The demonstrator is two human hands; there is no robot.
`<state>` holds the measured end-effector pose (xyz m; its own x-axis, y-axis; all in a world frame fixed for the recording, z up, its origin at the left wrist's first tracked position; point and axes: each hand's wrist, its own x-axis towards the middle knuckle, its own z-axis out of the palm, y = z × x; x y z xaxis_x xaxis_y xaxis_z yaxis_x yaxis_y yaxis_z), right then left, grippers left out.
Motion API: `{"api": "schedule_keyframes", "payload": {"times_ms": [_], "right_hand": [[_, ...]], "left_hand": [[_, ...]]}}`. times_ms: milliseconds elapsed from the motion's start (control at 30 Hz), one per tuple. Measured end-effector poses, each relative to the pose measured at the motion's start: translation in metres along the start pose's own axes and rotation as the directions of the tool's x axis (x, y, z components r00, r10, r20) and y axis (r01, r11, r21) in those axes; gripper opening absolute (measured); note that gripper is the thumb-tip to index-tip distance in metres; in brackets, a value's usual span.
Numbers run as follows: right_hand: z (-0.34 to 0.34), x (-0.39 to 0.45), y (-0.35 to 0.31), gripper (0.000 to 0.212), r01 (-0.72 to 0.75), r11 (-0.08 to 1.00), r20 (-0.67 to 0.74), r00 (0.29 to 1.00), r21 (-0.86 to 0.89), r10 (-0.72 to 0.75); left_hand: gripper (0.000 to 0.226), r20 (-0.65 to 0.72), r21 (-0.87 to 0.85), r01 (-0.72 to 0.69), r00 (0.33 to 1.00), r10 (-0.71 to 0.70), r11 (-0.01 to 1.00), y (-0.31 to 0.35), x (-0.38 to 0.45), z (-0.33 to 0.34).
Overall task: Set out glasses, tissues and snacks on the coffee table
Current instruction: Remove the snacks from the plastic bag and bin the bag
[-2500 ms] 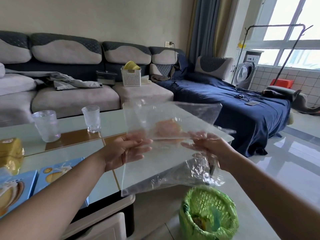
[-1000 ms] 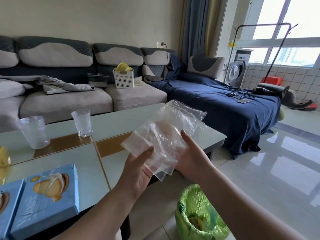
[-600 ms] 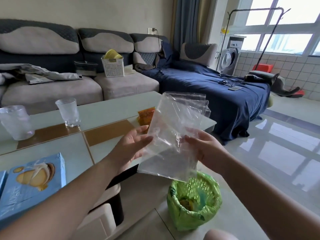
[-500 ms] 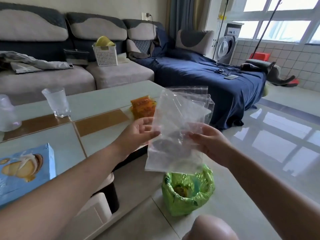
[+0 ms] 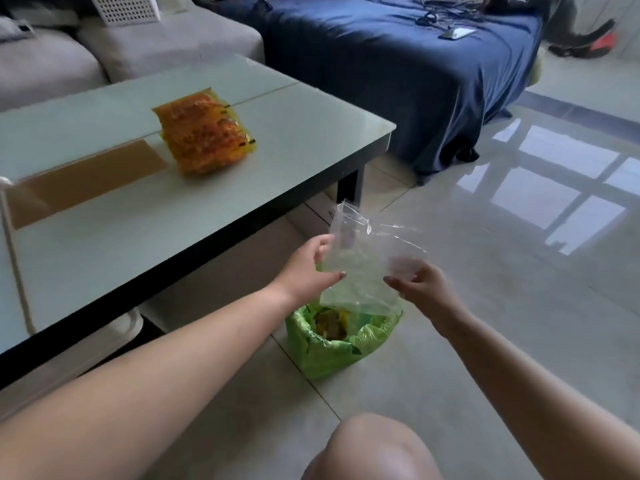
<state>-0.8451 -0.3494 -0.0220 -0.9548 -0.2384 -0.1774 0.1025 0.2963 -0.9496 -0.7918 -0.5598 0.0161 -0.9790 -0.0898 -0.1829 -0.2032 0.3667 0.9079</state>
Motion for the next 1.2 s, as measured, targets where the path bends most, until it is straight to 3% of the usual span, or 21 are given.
{"api": "schedule_keyframes", "payload": {"times_ms": [200,367,500,600,667,833,933,1067,1200], "right_hand": [[0.035,0.05,0.043,0.02,0.026,0.983,-0.025,0.999,-0.18,-0.031],[0.051,0.074,0.075,0.039,-0.051,0.952,0.028,0.998,-0.301,0.062],[0.049,0.074,0.077,0.084,-0.081,0.953,0.107,0.987,-0.29,0.116],[0.04,0.071,0.065,0.108,0.017,0.977,0.107,0.994,-0.213,0.006],[0.034,0.07,0.06,0.103,0.1,0.971,0.069,0.994,-0.218,-0.087],[0.036,0.076,0.062,0.051,0.156,0.891,0.013,0.986,-0.426,-0.166],[0.043,0.078,0.072,0.038,0.156,0.821,0.024,0.985,-0.55,-0.171],[0.048,0.082,0.086,0.047,0.154,0.667,0.104,0.988,-0.729,-0.115],[0.046,0.079,0.071,0.069,0.141,0.709,0.073,0.989,-0.691,-0.126]], "left_hand": [[0.084,-0.07,-0.046,0.068,0.995,-0.071,0.997,-0.033,0.035,0.003],[0.074,-0.123,-0.037,0.143,0.982,-0.147,0.989,-0.061,0.058,0.012],[0.057,-0.217,-0.027,0.197,0.956,-0.198,0.98,-0.076,0.072,0.022],[0.051,-0.248,-0.065,0.217,0.942,-0.227,0.974,-0.085,0.079,0.029],[0.051,-0.264,-0.074,0.208,0.939,-0.22,0.975,-0.091,0.081,0.033],[0.069,-0.243,-0.087,0.151,0.955,-0.168,0.985,-0.094,0.08,0.037],[0.059,-0.223,-0.06,0.2,0.952,-0.208,0.978,-0.098,0.083,0.04],[0.055,-0.235,0.14,0.31,0.933,-0.272,0.941,-0.104,0.089,0.042],[0.066,-0.238,0.081,0.267,0.941,-0.242,0.96,-0.089,0.082,0.036]]}}
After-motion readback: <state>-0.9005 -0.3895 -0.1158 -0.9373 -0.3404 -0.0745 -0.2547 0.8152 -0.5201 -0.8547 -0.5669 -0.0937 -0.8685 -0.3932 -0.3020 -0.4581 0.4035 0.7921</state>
